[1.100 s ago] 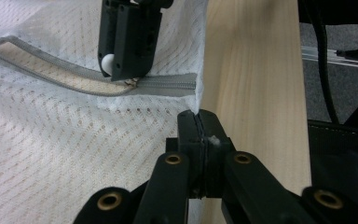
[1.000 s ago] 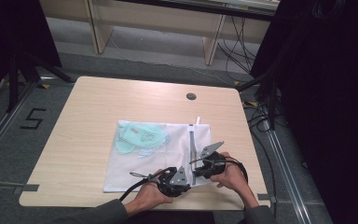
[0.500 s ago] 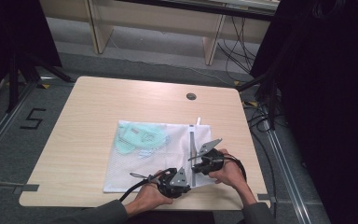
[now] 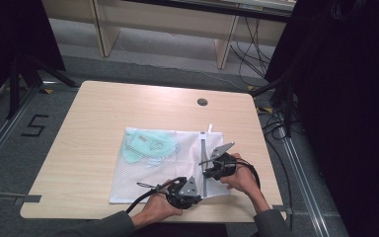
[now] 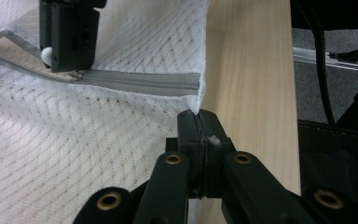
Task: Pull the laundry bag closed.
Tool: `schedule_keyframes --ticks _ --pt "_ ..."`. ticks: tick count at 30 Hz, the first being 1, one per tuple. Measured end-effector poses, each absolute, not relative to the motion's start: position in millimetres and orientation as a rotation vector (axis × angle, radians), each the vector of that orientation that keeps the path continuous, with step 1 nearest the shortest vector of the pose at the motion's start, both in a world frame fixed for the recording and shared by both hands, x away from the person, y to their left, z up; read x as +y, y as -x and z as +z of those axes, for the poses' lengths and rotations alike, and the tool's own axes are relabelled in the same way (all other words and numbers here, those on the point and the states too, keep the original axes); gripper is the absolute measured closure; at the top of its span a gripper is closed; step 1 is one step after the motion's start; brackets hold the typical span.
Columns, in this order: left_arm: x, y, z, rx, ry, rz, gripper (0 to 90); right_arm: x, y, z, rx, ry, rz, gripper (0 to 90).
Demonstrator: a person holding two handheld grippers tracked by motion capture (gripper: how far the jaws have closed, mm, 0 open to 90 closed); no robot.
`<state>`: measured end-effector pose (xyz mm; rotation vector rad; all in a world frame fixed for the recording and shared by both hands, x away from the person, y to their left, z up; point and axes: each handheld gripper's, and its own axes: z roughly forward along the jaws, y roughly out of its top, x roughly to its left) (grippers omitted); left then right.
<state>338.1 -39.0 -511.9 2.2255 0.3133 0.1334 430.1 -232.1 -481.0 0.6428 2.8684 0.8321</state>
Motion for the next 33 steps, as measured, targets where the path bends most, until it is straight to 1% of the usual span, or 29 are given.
schedule_keyframes --ticks 10,13,20,24,33 --pt "-39 -336 -513 0.335 -2.237 0.127 89.1 -235 -437 -483 2.851 -0.701 0.829 86.6" --pt "-38 -337 -514 0.343 -2.240 0.143 89.0 -234 -439 -483 2.843 -0.699 0.834 86.6" --pt "-38 -337 -513 0.352 -2.237 0.122 89.1 -231 -444 -482 2.845 -0.684 0.817 86.6" --pt "-38 -339 -512 0.325 -2.232 0.118 89.0 -231 -448 -481 2.820 -0.682 0.830 86.6" --pt "-38 -336 -512 0.362 -2.221 0.109 89.1 -232 -455 -481 2.814 -0.695 0.816 86.6"
